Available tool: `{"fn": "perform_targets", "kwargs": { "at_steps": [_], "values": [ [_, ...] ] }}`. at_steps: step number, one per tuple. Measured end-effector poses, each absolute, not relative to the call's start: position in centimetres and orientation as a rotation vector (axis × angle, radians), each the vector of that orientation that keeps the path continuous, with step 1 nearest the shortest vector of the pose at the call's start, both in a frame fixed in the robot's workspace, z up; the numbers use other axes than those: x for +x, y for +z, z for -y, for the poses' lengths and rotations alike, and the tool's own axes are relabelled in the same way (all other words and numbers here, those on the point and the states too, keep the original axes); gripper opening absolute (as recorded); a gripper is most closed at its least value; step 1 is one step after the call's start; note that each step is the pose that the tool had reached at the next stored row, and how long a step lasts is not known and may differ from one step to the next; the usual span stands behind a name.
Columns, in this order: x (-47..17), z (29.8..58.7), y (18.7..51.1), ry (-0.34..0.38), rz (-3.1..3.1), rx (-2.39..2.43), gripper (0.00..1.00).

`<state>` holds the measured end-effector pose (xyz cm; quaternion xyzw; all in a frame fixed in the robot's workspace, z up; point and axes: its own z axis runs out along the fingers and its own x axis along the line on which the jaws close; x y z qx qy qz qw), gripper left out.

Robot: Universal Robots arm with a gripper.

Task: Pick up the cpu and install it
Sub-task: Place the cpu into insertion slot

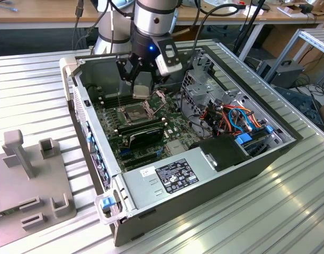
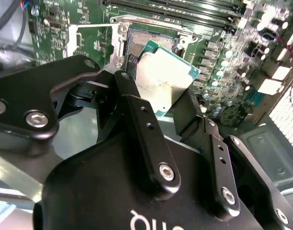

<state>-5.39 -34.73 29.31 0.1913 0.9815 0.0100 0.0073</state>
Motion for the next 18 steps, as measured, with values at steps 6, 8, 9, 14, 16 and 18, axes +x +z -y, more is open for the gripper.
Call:
{"fn": "perform_targets", "kwargs": {
  "at_steps": [6, 8, 9, 14, 16, 18],
  "values": [
    [-5.39, 34.73, 29.13, 0.030, -3.022, 0.797, 0.54],
    [-5.39, 34.73, 29.07, 0.029, -3.004, 0.863, 0.54],
    [-5.39, 34.73, 29.03, 0.029, -2.994, 0.896, 0.54],
    [-5.39, 34.73, 28.88, 0.028, -2.939, 1.058, 0.54],
    [-5.39, 34.73, 28.82, 0.027, -2.918, 1.114, 0.54],
    [-5.39, 34.73, 28.75, 0.026, -2.889, 1.188, 0.54]
  ]
}}
